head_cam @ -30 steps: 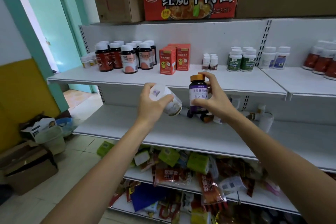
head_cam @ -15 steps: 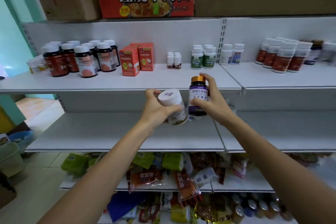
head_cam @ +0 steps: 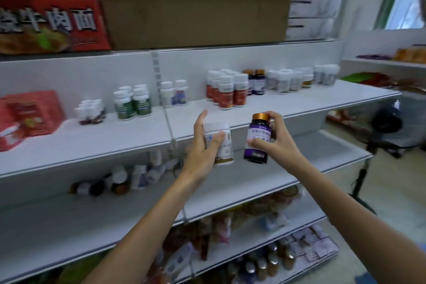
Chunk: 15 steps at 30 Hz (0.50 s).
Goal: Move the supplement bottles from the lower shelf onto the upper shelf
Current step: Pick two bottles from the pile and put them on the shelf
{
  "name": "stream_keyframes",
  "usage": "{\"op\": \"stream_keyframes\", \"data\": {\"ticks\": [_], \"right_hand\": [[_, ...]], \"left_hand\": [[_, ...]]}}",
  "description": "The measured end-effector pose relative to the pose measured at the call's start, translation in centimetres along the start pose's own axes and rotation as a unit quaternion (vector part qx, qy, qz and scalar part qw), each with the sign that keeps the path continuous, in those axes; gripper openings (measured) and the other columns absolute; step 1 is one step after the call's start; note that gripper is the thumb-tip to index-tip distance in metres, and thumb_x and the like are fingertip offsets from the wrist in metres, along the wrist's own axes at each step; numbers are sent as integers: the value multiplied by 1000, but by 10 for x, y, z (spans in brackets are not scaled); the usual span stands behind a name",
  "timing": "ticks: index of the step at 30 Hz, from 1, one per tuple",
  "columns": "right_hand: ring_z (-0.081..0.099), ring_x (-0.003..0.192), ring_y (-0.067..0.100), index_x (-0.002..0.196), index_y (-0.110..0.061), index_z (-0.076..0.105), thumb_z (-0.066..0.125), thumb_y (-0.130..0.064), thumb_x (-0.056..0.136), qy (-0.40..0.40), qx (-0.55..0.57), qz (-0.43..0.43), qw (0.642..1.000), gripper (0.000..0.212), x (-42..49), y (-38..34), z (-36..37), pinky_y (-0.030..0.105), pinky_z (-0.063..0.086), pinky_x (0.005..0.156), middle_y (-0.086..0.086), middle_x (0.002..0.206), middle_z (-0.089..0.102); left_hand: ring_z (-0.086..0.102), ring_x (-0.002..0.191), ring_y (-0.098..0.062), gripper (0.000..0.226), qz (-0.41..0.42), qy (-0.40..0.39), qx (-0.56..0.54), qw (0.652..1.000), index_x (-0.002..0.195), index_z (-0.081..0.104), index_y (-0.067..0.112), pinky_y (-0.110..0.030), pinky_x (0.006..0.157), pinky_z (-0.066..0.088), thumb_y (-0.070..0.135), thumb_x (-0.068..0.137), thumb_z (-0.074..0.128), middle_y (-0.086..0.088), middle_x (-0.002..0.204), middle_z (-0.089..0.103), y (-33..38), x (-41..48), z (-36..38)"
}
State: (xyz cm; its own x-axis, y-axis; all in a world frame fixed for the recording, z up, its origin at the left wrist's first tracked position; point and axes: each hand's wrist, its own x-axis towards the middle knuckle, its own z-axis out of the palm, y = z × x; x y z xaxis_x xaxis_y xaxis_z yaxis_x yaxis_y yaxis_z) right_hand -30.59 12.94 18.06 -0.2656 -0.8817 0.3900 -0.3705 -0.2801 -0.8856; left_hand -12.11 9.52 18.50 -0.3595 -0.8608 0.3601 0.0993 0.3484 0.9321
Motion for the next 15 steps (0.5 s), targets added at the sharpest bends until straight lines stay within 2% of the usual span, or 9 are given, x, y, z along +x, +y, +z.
{"op": "stream_keyframes", "data": {"ticks": [2, 4, 7, 9, 12, 15], "right_hand": [[59, 86, 14, 122, -33, 34, 73, -13, 77, 4, -16, -6, 1000, 62, 5, 12, -33, 36, 54, 80, -5, 101, 51], [60, 86, 16, 121, -34, 35, 73, -13, 78, 4, -31, -19, 999, 62, 9, 22, -62, 38, 54, 80, -5, 101, 52], [61, 86, 14, 123, -34, 36, 74, -14, 77, 16, -50, -33, 998, 63, 18, 34, -98, 32, 53, 77, -6, 99, 54], [60, 89, 17, 123, -36, 37, 76, -17, 75, 39, -61, -38, 997, 65, 25, 40, -118, 34, 53, 79, -6, 100, 56], [58, 89, 15, 123, -36, 38, 78, -20, 73, 75, -72, -46, 993, 66, 39, 48, -140, 36, 51, 82, -8, 99, 57], [58, 90, 16, 121, -39, 37, 79, -23, 72, 84, -73, -56, 992, 67, 60, 56, -149, 38, 52, 83, -5, 101, 58]], "left_hand": [[58, 95, -4, 42, 3, -23, -3, 1000, 126, 24, 51, -20, 69, 54, 28, 97, 43, 13, 113, 52, -3, 12, 33], [59, 92, -7, 43, 2, -41, -11, 999, 126, 25, 46, -23, 67, 56, 22, 97, 46, 8, 111, 52, -5, 25, 61], [57, 91, -7, 70, 31, -64, 15, 997, 130, 21, 36, -24, 72, 56, 1, 85, 61, 6, 111, 47, -10, 41, 93], [57, 90, -6, 84, 44, -78, 49, 995, 132, 19, 35, -21, 72, 56, -6, 77, 67, 6, 112, 44, -14, 51, 110], [58, 91, -5, 86, 43, -79, 50, 995, 128, 19, 39, -16, 68, 53, -6, 75, 70, 3, 115, 46, -19, 70, 128], [59, 97, -8, 84, 61, -63, 64, 994, 128, 23, 39, -28, 78, 57, 1, 74, 74, 0, 117, 50, -24, 94, 136]]}}
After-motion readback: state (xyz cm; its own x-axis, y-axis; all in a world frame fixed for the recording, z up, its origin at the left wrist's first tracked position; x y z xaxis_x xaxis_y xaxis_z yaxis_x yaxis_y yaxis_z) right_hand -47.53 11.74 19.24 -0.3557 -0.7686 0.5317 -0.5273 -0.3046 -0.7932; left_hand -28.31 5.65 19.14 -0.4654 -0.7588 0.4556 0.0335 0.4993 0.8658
